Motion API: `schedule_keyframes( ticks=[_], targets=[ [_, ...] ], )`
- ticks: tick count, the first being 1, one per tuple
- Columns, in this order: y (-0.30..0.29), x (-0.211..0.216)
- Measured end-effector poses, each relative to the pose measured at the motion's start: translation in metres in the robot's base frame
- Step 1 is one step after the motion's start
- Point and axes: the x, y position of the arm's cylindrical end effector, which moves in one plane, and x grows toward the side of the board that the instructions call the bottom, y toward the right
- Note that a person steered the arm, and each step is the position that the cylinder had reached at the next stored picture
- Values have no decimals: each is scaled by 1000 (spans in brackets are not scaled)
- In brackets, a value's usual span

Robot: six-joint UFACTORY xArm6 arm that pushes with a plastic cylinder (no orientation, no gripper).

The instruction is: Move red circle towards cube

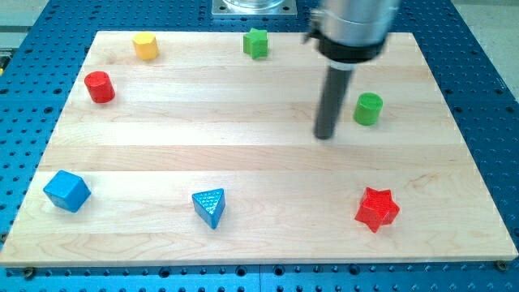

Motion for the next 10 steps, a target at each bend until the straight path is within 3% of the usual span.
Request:
schedule_keyframes(
  ticks=[1, 3, 6, 7, 8, 9, 10],
  targets=[
    [42, -40],
    [106, -23],
    [-314, -115],
    [-360, -106],
    [-349, -54],
    [-358, -90],
    [-315, -91]
  ],
)
